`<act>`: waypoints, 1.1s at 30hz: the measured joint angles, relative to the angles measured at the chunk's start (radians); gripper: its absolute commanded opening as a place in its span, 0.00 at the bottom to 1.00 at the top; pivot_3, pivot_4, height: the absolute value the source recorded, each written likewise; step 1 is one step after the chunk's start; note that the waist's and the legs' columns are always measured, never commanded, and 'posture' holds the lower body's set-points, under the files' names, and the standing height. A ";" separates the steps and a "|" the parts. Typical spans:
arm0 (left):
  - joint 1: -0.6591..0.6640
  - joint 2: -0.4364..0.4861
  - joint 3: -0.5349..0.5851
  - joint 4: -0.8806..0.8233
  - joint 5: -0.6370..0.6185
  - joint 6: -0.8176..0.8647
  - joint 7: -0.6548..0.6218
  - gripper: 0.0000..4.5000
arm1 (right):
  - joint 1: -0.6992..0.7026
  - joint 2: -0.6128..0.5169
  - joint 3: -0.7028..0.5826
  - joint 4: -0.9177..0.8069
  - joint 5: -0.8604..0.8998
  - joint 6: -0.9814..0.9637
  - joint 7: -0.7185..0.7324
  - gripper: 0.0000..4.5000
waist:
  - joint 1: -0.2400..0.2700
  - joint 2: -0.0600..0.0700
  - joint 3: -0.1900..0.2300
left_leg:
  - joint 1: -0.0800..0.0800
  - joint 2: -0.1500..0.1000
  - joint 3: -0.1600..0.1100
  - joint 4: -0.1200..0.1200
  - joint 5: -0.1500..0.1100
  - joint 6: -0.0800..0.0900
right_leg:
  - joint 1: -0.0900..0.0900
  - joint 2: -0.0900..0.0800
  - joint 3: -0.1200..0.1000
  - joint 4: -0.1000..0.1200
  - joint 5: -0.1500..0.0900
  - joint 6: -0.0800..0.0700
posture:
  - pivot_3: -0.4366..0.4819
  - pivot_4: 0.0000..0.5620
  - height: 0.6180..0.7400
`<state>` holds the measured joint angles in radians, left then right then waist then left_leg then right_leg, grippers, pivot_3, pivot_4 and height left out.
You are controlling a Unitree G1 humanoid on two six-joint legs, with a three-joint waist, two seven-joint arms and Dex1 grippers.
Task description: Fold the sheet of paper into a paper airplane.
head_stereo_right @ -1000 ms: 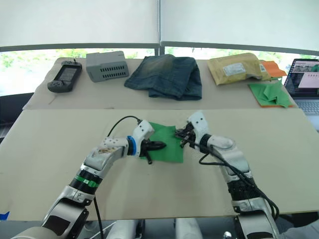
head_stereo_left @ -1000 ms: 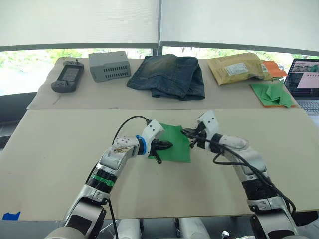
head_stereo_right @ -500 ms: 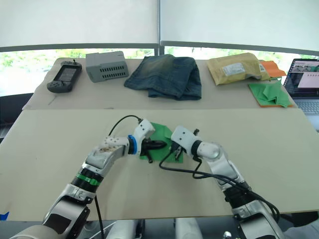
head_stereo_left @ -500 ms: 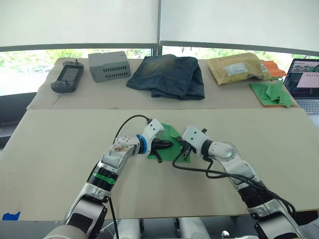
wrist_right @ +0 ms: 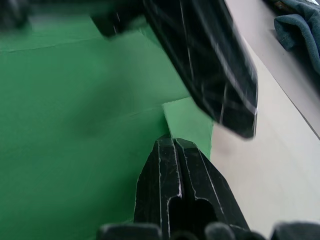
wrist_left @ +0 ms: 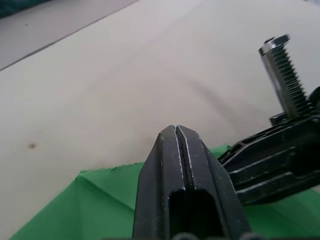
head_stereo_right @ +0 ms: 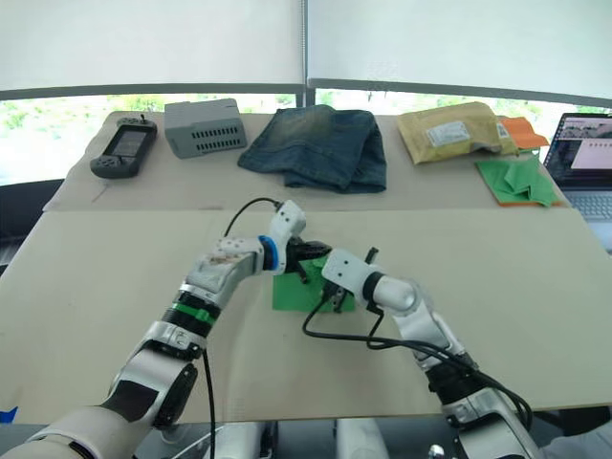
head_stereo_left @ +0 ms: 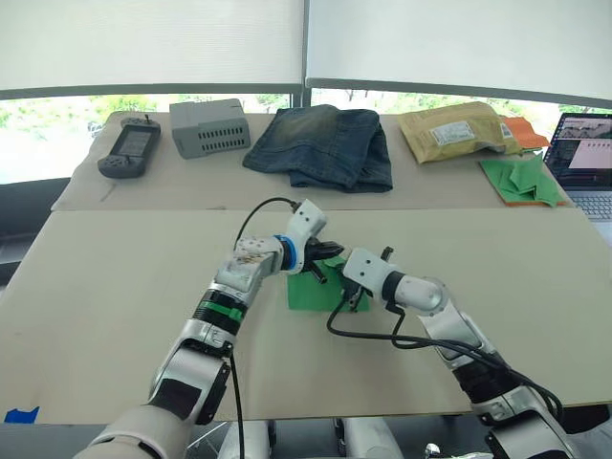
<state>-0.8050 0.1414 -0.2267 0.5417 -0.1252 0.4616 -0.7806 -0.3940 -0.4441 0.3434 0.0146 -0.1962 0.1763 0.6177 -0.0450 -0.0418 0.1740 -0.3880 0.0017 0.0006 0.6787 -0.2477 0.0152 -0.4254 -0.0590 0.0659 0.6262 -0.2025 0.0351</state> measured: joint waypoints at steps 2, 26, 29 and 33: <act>-0.009 0.003 -0.018 0.043 0.035 -0.018 0.019 0.00 | 0.011 0.000 -0.003 -0.012 0.000 0.006 0.000 0.01 | 0.000 0.000 0.000 | 0.000 0.000 0.000 0.000 0.000 0.000 | 0.000 0.000 0.000 0.000 0.000 0.000 | 0.48 0.27 0.91; -0.016 -0.015 -0.041 0.083 0.087 -0.087 0.006 0.00 | 0.058 -0.087 -0.063 -0.269 0.099 0.226 0.144 0.01 | 0.011 0.000 0.000 | -0.001 -0.001 0.000 0.001 0.000 0.000 | 0.001 -0.001 0.000 0.000 -0.004 0.007 | 0.48 0.27 0.91; -0.016 -0.017 -0.042 0.083 0.088 -0.087 0.006 0.00 | 0.058 -0.098 -0.081 -0.294 0.103 0.237 0.146 0.01 | 0.012 0.000 0.000 | 0.000 -0.001 0.000 0.001 0.000 0.000 | 0.001 -0.001 0.000 0.000 -0.004 0.007 | 0.48 0.27 0.91; -0.014 -0.021 -0.041 0.083 0.088 -0.086 0.006 0.00 | 0.063 -0.096 -0.079 -0.292 0.099 0.229 0.138 0.01 | 0.016 0.000 0.000 | 0.000 -0.001 0.000 0.001 0.000 0.000 | 0.001 -0.001 0.000 0.000 -0.004 0.007 | 0.48 0.27 0.91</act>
<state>-0.8186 0.1207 -0.2672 0.6242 -0.0374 0.3755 -0.7748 -0.3314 -0.5403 0.2645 -0.2770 -0.0973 0.4056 0.7555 -0.0294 -0.0418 0.1740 -0.3885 0.0005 0.0005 0.6799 -0.2476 0.0152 -0.4246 -0.0599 0.0654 0.6264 -0.2062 0.0418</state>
